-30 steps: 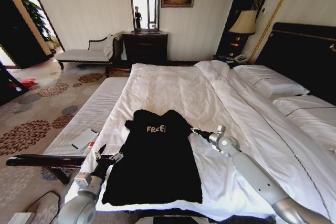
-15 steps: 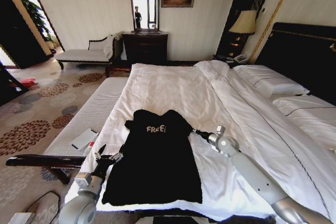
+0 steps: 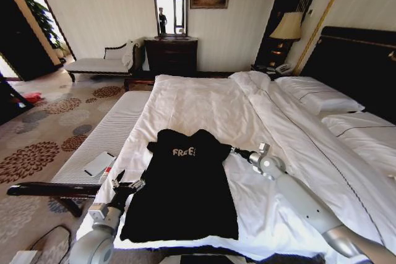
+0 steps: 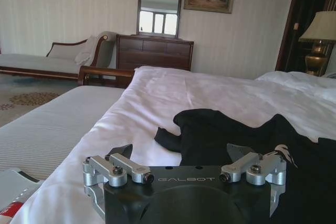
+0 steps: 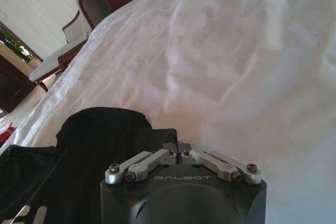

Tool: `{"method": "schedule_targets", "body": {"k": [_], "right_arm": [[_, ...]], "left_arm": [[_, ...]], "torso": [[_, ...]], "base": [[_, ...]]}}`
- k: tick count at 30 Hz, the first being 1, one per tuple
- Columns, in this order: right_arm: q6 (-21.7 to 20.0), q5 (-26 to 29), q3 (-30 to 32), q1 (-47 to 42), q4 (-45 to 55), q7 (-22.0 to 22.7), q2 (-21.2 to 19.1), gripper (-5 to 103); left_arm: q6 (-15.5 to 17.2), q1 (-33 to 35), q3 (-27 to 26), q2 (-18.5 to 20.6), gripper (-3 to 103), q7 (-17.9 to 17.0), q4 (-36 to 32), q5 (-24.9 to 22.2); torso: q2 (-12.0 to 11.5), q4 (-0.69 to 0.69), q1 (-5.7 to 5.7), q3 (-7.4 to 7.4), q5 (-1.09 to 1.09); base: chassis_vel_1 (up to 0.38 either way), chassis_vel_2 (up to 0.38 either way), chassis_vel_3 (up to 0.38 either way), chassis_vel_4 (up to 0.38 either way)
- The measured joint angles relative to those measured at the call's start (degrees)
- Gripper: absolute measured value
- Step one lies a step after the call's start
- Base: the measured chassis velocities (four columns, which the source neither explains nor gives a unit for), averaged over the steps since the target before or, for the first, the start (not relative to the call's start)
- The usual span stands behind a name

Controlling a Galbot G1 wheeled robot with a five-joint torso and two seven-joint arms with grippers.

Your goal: Fold the clothes on the bed.

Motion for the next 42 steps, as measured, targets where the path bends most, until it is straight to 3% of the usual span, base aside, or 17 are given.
{"method": "schedule_targets", "body": {"k": [10,22,42], "right_arm": [[0.36,-0.71,-0.8,2.5,-2.4,-0.58,-1.27,0],[0.63,-0.44,3.98,-1.75,-0.93,-0.79,-5.2,0],[2.32,-3.77,1.66,-1.58,-0.92,-1.97,-3.37,0]], "left_arm": [[-0.46,0.7,-0.22,-0.3,100,0.19,-0.47,0.37],[-0.69,0.59,0.63,-0.56,100,0.19,-0.79,1.06],[-2.04,3.11,-0.62,-1.08,100,0.68,-1.81,1.62]], "torso": [[0.0,0.01,0.0,0.0,0.0],[0.0,-0.01,0.0,0.0,0.0],[0.0,0.0,0.0,0.0,-0.01]], "base": [[0.0,0.0,0.0,0.0],[0.0,0.0,0.0,0.0],[0.0,0.0,0.0,0.0]]}}
